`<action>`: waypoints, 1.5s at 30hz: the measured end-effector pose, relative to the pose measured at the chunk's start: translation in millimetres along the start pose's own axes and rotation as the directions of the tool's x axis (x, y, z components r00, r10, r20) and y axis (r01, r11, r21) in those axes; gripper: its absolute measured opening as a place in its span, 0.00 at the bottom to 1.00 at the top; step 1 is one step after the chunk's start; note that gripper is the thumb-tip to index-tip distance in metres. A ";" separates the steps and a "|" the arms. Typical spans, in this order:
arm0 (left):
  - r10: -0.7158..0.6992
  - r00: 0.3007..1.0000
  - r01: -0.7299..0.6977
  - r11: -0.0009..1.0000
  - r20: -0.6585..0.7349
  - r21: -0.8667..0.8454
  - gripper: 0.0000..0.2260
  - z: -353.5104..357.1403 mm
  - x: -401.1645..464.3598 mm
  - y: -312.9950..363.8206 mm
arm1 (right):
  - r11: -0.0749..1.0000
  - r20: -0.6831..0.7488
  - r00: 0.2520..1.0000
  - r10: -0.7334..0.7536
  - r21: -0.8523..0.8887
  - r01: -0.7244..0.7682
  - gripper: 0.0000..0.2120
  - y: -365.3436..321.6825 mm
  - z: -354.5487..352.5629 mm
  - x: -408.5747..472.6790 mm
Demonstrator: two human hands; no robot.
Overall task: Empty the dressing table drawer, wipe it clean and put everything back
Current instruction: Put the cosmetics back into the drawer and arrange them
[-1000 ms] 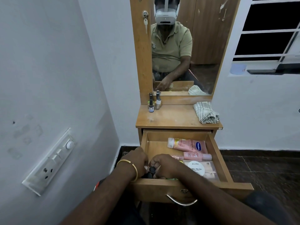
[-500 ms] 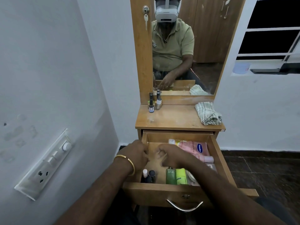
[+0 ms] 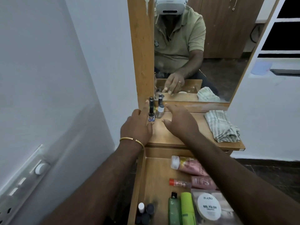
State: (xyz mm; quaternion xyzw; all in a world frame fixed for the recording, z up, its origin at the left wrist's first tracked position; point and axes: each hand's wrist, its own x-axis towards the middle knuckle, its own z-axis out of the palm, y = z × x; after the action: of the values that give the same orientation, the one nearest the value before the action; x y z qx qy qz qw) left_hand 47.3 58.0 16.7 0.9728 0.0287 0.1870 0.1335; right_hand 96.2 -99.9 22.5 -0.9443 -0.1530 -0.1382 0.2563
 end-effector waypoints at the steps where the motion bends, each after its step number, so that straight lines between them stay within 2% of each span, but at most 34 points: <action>1: -0.004 1.000 0.004 1.000 0.001 0.024 0.33 4.1 6.4 0.4 | 0.999 0.005 1.000 -0.013 -0.044 0.013 0.27 -0.2 2.9 5.5; 7: 0.005 1.000 -0.006 0.999 0.015 0.042 0.26 22.7 22.3 0.7 | 0.983 -0.044 0.994 -0.100 -0.159 0.091 0.25 4.2 21.2 19.6; 12: 0.038 0.995 -0.043 0.998 -0.093 -0.046 0.20 26.9 18.3 -2.0 | 0.996 -0.132 0.988 -0.078 -0.054 0.071 0.15 9.0 29.1 21.5; 17: 0.040 0.986 -0.066 0.985 -0.164 -0.158 0.11 20.0 15.9 -2.5 | 0.997 -0.157 0.986 -0.050 0.048 0.059 0.06 3.0 25.2 16.3; 21: 0.073 0.988 -0.089 0.989 -0.134 -0.117 0.05 9.8 11.4 0.9 | 0.987 -0.166 0.983 -0.077 0.125 0.099 0.10 -3.7 12.4 -4.8; 29: 0.161 0.975 -0.181 0.975 -0.156 -0.125 0.06 -27.6 -36.8 13.1 | 0.973 -0.160 0.983 -0.086 0.196 0.118 0.14 -22.1 -18.4 -58.0; 34: 0.111 0.993 -0.114 0.977 -0.028 -0.182 0.06 -39.0 -76.0 5.6 | 0.967 -0.048 0.999 -0.021 0.252 0.033 0.16 -31.4 -26.3 -98.6; 39: 0.029 0.979 0.018 0.974 0.203 -0.226 0.05 -39.6 -117.4 -6.9 | 0.972 0.146 0.989 0.010 0.231 -0.044 0.17 -37.8 -16.1 -140.8; 42: -0.003 0.956 0.062 0.980 0.295 -0.190 0.04 -36.6 -138.0 -9.8 | 0.969 0.282 0.959 0.025 0.229 -0.093 0.19 -37.5 -3.1 -160.1; 45: -0.004 0.948 0.040 0.994 0.319 -0.105 0.04 -34.8 -151.3 -9.1 | 0.973 0.364 0.931 0.018 0.206 -0.100 0.22 -35.2 6.7 -173.8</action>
State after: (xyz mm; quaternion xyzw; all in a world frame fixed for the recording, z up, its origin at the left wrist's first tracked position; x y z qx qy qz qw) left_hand -106.1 59.4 -8.5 0.9810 0.0074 0.0276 0.1920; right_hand -74.2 -105.4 -26.6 -0.9235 -0.1831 0.0627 0.3313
